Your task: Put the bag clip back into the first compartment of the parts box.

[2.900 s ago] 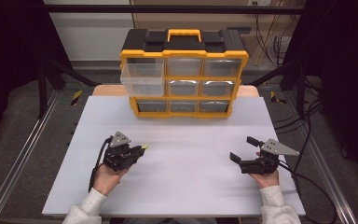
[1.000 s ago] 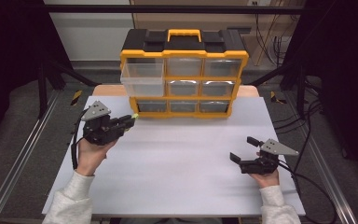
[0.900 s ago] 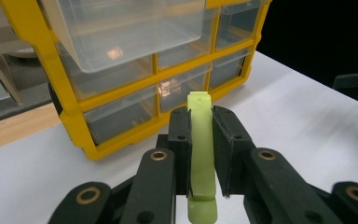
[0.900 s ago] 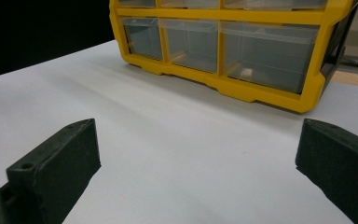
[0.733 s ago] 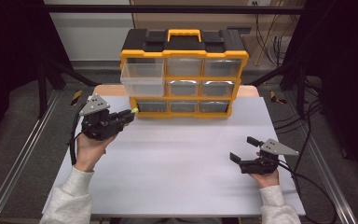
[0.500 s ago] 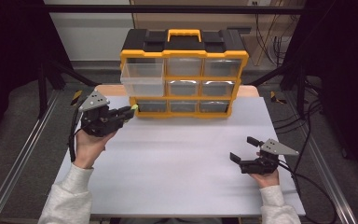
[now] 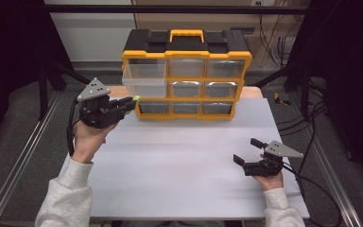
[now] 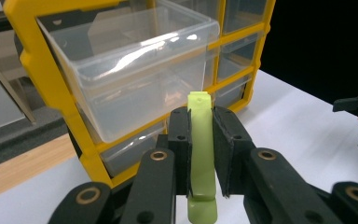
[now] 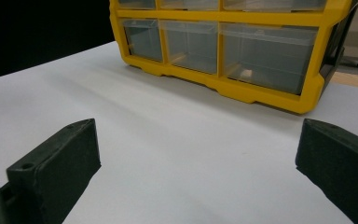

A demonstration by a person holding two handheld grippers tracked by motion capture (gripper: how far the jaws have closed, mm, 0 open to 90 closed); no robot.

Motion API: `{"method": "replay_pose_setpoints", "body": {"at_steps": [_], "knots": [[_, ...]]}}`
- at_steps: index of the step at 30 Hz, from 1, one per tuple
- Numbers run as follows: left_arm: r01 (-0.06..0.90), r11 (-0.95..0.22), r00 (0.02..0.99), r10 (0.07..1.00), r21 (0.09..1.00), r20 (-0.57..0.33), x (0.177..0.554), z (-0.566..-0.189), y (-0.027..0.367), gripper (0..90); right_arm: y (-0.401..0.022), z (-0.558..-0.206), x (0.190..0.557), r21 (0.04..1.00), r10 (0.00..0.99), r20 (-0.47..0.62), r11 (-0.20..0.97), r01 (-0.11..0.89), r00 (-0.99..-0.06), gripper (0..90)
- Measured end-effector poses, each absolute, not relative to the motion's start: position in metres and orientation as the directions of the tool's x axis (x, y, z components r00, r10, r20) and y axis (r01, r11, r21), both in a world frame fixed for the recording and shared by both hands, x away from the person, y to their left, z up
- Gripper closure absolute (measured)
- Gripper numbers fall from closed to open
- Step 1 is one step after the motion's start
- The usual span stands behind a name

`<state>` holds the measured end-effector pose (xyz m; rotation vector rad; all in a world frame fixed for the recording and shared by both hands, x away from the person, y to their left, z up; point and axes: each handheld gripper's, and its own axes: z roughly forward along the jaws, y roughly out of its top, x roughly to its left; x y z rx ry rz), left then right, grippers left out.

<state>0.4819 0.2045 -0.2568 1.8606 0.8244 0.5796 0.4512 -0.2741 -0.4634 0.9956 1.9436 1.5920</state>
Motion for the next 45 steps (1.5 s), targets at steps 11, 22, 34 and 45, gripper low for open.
{"method": "replay_pose_setpoints", "body": {"at_steps": [11,22,34,45], "knots": [[0.266,-0.295,0.659,0.750,0.918,0.050,0.486,-0.236,0.196,77.4,-0.274,-0.464,0.451,0.962,0.754,0.110,0.083,0.259,-0.648,0.3],[0.235,-0.299,0.663,0.745,0.925,0.073,0.492,-0.214,0.188,77.4,-0.274,-0.464,0.451,0.962,0.753,0.111,0.083,0.261,-0.649,0.3],[0.247,-0.297,0.641,0.764,0.922,0.075,0.506,-0.201,0.185,77.4,-0.274,-0.464,0.451,0.961,0.752,0.114,0.081,0.263,-0.649,0.3],[0.273,-0.308,0.619,0.781,0.911,0.079,0.521,-0.194,0.178,77.4,-0.274,-0.464,0.451,0.962,0.753,0.111,0.082,0.260,-0.649,0.3]]}}
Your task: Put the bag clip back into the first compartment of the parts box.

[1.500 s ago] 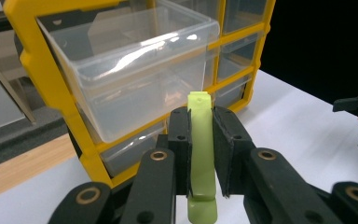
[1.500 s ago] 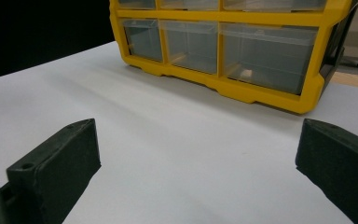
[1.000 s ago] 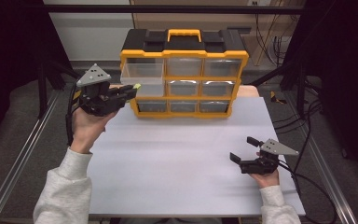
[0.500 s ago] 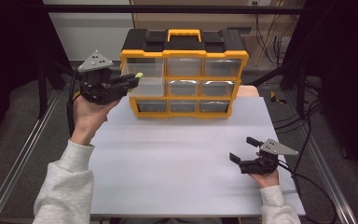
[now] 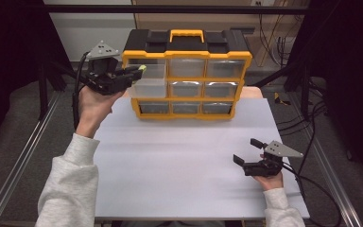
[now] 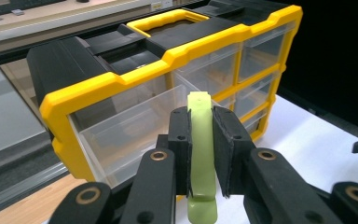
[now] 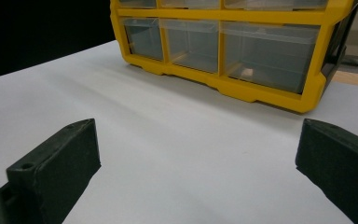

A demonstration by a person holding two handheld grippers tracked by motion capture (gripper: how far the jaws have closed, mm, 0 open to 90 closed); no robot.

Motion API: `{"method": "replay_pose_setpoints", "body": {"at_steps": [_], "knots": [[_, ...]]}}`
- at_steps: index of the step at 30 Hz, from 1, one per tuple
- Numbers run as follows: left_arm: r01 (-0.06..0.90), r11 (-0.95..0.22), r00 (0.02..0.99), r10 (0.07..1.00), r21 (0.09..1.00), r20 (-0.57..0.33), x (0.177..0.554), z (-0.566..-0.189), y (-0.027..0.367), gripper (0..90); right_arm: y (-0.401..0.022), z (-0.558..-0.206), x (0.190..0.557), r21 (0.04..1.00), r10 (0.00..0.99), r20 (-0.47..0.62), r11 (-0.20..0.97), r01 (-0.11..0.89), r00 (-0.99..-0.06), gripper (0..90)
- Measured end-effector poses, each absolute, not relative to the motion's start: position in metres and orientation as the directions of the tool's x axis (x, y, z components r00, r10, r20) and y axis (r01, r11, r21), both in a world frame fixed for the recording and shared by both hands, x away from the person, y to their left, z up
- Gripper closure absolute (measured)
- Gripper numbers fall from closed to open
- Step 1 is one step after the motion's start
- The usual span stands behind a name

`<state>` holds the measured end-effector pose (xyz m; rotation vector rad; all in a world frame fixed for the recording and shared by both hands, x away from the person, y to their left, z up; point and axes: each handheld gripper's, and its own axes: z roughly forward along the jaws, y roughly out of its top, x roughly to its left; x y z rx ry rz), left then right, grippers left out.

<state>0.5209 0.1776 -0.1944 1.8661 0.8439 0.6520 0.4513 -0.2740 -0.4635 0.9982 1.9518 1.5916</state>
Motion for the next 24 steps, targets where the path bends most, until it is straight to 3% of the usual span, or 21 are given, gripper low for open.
{"method": "replay_pose_setpoints", "body": {"at_steps": [24], "knots": [[0.319,-0.307,0.568,0.819,0.897,0.079,0.557,-0.197,0.173,77.4,-0.274,-0.464,0.451,0.962,0.751,0.110,0.083,0.259,-0.651,0.2]]}}
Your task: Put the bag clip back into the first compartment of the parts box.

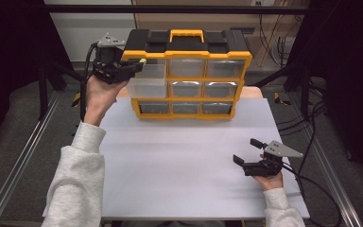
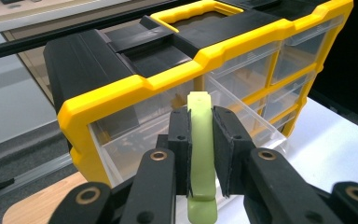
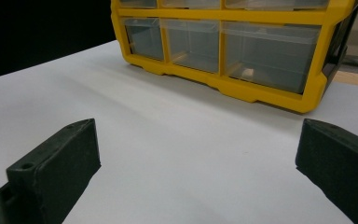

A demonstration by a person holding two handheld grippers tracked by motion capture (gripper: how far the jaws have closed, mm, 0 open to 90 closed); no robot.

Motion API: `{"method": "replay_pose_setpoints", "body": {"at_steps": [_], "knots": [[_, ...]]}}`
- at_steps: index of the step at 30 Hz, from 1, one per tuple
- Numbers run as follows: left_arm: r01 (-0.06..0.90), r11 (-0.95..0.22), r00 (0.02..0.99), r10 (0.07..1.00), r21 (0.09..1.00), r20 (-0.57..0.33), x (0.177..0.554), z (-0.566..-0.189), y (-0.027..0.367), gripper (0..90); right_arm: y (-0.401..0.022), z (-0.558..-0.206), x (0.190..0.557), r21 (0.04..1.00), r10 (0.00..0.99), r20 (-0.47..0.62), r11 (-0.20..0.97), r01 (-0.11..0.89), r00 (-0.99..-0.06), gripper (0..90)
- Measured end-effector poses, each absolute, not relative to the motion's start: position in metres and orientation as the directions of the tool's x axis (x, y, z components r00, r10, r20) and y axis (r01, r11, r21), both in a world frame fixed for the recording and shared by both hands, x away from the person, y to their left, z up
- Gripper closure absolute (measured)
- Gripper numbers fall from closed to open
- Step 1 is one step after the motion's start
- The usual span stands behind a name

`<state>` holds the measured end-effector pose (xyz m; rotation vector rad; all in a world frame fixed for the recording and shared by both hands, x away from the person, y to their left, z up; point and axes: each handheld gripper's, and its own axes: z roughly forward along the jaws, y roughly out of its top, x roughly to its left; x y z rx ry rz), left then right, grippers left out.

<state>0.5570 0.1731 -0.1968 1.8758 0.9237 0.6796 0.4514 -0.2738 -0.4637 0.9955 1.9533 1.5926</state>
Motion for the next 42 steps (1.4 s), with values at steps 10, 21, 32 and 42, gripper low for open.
{"method": "replay_pose_setpoints", "body": {"at_steps": [10,21,32,42], "knots": [[0.334,-0.290,0.559,0.827,0.897,0.060,0.568,-0.204,0.175,77.4,-0.274,-0.464,0.451,0.962,0.751,0.110,0.083,0.259,-0.651,0.2],[0.346,-0.298,0.553,0.831,0.890,0.064,0.576,-0.214,0.171,77.4,-0.274,-0.464,0.451,0.962,0.750,0.111,0.082,0.259,-0.652,0.3],[0.353,-0.303,0.549,0.833,0.885,0.066,0.579,-0.220,0.171,77.4,-0.274,-0.464,0.451,0.961,0.749,0.115,0.082,0.263,-0.653,0.2],[0.364,-0.292,0.538,0.841,0.884,0.057,0.583,-0.222,0.171,77.5,-0.274,-0.464,0.452,0.962,0.749,0.112,0.083,0.260,-0.653,0.2]]}}
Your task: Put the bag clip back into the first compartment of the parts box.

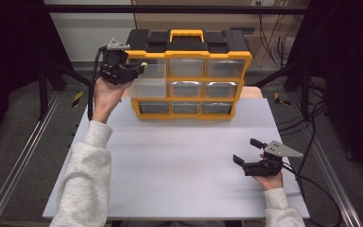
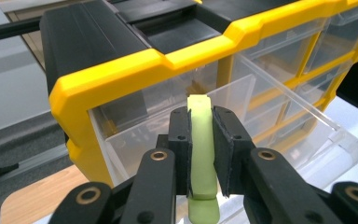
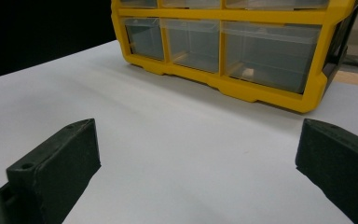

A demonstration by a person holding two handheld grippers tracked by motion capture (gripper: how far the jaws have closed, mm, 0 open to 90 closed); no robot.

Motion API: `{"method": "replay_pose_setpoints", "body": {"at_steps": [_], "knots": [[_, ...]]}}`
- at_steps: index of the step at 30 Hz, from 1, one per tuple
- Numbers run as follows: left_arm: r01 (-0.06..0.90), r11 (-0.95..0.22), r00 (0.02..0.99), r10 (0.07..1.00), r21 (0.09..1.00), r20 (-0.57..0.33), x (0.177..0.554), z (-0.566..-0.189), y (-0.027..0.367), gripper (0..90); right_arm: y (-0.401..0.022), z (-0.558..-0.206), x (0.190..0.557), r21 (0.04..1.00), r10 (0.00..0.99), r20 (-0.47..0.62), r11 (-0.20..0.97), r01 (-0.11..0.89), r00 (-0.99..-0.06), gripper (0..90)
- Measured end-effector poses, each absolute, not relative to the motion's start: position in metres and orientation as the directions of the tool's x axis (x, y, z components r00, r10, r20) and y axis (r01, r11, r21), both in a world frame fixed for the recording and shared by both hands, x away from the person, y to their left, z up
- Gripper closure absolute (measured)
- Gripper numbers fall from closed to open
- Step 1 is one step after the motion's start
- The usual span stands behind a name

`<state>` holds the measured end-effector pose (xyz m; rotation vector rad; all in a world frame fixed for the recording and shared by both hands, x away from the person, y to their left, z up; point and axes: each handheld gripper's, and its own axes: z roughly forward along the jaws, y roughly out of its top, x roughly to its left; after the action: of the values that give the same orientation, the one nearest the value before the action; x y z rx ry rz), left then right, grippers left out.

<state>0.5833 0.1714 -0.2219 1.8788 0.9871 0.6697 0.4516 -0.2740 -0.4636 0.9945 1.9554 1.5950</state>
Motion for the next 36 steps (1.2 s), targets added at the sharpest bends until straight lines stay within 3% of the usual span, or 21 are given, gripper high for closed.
{"method": "replay_pose_setpoints", "body": {"at_steps": [16,24,27,31,36], "knots": [[0.384,-0.313,0.528,0.846,0.869,0.071,0.583,-0.225,0.173,77.0,-0.274,-0.464,0.451,0.962,0.749,0.113,0.082,0.260,-0.653,0.2],[0.347,-0.290,0.540,0.839,0.892,0.062,0.577,-0.223,0.176,70.7,-0.274,-0.463,0.451,0.962,0.749,0.118,0.077,0.263,-0.652,0.3],[0.308,-0.282,0.554,0.830,0.909,0.070,0.571,-0.219,0.180,65.2,-0.274,-0.463,0.451,0.962,0.749,0.117,0.078,0.263,-0.652,0.2],[0.273,-0.235,0.572,0.819,0.933,0.039,0.558,-0.217,0.186,48.5,-0.274,-0.463,0.451,0.962,0.749,0.119,0.076,0.263,-0.651,0.2],[0.226,-0.190,0.594,0.804,0.955,0.019,0.541,-0.219,0.194,36.5,-0.274,-0.463,0.451,0.964,0.750,0.117,0.071,0.256,-0.651,0.2]]}}
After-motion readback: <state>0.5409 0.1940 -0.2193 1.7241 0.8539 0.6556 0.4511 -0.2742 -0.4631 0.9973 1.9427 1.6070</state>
